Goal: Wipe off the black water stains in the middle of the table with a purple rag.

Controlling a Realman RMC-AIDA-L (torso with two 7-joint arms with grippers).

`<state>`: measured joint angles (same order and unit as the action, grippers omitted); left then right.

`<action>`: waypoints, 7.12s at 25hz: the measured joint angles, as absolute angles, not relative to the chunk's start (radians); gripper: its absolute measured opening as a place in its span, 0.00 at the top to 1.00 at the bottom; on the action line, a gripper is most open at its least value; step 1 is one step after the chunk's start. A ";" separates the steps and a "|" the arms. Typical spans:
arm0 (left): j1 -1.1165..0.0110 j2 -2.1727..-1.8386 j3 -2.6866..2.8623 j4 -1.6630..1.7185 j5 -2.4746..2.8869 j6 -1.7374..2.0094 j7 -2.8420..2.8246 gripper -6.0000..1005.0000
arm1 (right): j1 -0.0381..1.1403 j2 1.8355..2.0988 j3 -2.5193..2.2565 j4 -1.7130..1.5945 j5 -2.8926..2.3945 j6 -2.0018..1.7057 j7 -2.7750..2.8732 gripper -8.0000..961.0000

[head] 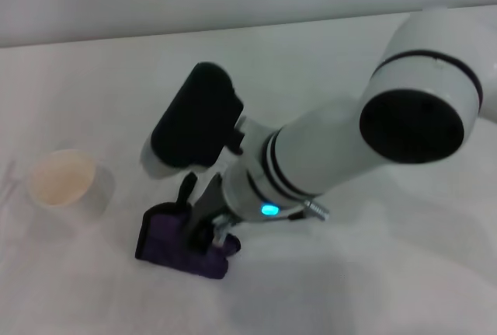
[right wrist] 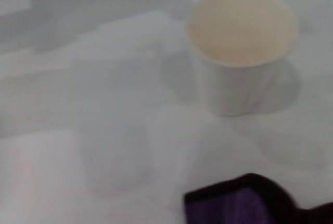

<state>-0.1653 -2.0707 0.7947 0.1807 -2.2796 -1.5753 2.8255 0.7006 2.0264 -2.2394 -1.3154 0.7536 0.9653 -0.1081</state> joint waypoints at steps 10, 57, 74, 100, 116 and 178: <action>-0.162 -2.071 0.793 0.184 -2.282 -1.570 2.826 0.12 | 0.692 2.028 -2.156 -1.223 0.617 0.965 -0.084 0.94; -0.162 -2.072 0.790 0.203 -2.316 -1.576 2.826 0.12 | 0.694 2.027 -2.117 -1.207 0.663 0.936 -0.198 0.94; -0.193 -2.069 0.790 0.202 -2.316 -1.545 2.826 0.12 | 0.649 2.016 -2.060 -1.227 0.875 0.989 -0.340 0.94; -0.237 -2.073 0.790 0.196 -2.380 -1.506 2.825 0.12 | 0.465 2.008 -1.307 -1.213 0.493 1.182 -0.541 0.93; -0.276 -2.080 0.790 0.172 -2.450 -1.471 2.825 0.11 | 0.452 2.006 -0.992 -1.089 0.665 1.148 -0.835 0.74; -0.369 -2.078 0.796 0.082 -2.456 -1.279 2.826 0.11 | 0.348 2.003 -0.318 -0.148 2.033 1.314 -2.766 0.31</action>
<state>-0.3686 -2.0778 0.7961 0.0823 -2.4561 -1.2785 2.8256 0.3478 2.0033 -0.3177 -0.1482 2.0329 1.3135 -2.7660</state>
